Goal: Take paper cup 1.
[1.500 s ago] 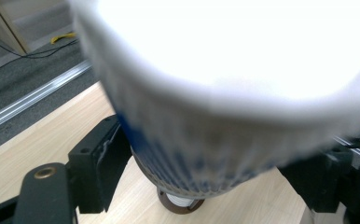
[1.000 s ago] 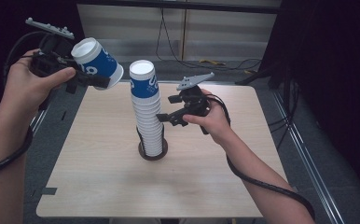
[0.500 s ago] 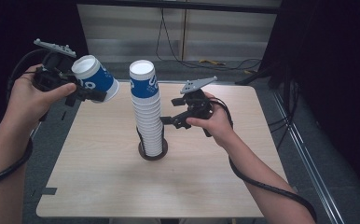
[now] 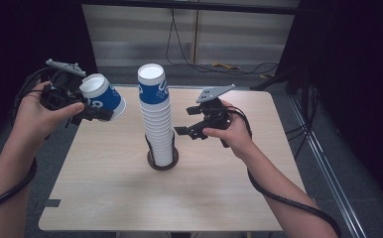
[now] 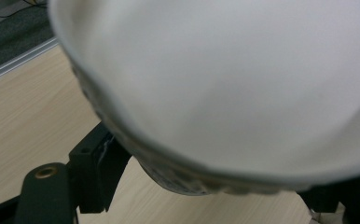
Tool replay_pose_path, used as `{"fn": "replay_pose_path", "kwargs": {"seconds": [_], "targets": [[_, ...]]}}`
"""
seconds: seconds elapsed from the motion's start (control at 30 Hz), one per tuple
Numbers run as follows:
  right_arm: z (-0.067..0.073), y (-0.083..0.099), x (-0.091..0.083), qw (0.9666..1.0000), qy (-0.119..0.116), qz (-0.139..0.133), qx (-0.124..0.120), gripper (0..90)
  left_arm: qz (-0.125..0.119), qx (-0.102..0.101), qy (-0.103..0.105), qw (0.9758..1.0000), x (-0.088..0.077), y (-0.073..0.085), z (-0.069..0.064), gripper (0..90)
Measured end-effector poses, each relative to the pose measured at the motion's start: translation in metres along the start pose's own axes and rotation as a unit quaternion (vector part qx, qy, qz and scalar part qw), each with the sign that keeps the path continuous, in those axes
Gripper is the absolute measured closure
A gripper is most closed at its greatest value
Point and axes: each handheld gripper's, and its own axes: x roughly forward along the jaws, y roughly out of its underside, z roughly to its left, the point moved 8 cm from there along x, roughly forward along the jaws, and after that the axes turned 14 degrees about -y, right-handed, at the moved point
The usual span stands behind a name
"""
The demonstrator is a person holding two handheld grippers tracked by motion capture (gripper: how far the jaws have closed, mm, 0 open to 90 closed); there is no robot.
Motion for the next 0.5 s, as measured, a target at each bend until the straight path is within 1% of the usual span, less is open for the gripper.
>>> {"fn": "replay_pose_path", "kwargs": {"seconds": [0.03,0.1,0.17,0.33,0.37,0.5], "targets": [[0.000,0.001,0.000,1.0000,0.001,0.000,-0.001,14.7,0.000,-0.002,0.000,1.0000,0.001,0.001,-0.001,21.7],[0.000,0.003,0.000,1.0000,0.000,0.001,-0.001,14.3,0.004,0.002,0.002,1.0000,0.002,0.003,-0.002,21.7],[0.000,0.005,0.000,1.0000,0.001,0.002,0.001,14.1,0.006,0.005,0.000,1.0000,0.004,0.006,-0.003,21.7],[0.000,0.009,0.000,1.0000,-0.001,0.006,0.002,13.8,0.012,0.006,0.000,0.9999,0.009,0.012,-0.006,21.7],[0.000,0.010,0.000,1.0000,-0.003,0.005,0.004,13.8,0.014,0.010,-0.001,0.9999,0.011,0.014,-0.006,21.7],[0.000,0.013,0.000,0.9999,-0.001,0.010,0.001,13.7,0.019,0.012,0.000,0.9997,0.015,0.019,-0.009,21.7]]}}
